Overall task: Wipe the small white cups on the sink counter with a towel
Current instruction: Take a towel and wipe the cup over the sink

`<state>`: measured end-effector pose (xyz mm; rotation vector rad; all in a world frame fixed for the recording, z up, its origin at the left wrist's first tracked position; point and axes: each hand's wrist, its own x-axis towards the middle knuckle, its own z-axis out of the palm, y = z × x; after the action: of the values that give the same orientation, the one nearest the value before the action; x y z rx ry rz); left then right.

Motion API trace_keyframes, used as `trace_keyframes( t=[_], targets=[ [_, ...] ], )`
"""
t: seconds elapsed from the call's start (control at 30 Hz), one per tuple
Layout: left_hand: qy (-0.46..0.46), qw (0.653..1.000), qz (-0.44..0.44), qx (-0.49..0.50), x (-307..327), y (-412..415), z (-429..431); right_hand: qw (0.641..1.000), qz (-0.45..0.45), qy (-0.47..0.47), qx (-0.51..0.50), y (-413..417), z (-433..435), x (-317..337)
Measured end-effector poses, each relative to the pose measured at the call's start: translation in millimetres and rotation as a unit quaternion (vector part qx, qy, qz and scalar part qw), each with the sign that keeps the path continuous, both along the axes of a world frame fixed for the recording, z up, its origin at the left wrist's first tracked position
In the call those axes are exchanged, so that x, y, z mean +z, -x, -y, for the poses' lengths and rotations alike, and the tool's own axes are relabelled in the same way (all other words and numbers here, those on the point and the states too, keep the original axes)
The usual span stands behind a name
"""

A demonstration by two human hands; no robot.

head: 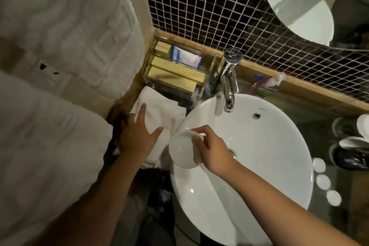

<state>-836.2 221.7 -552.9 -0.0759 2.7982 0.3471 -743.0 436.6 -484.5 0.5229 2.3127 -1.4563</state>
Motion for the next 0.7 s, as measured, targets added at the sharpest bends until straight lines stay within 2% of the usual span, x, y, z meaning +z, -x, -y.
trace_keyframes(
  t=[0.1,0.2,0.37,0.6,0.7],
  targets=[
    [-0.013,1.0,0.01,0.02,1,9,-1,0.991,-0.039,-0.102,0.072,0,-4,8],
    [0.024,0.999,-0.007,-0.022,6,13,-7,0.972,-0.053,-0.19,0.128,5,-6,17],
    [-0.016,0.997,-0.037,-0.073,26,5,-12,0.923,-0.064,-0.325,0.194,10,-10,28],
    [-0.09,0.971,-0.194,-0.105,106,-28,-12,0.894,-0.123,-0.394,0.176,16,-21,45],
    [-0.146,0.955,-0.21,-0.147,138,-47,-29,0.874,-0.106,-0.428,0.205,22,-22,49]
  ],
)
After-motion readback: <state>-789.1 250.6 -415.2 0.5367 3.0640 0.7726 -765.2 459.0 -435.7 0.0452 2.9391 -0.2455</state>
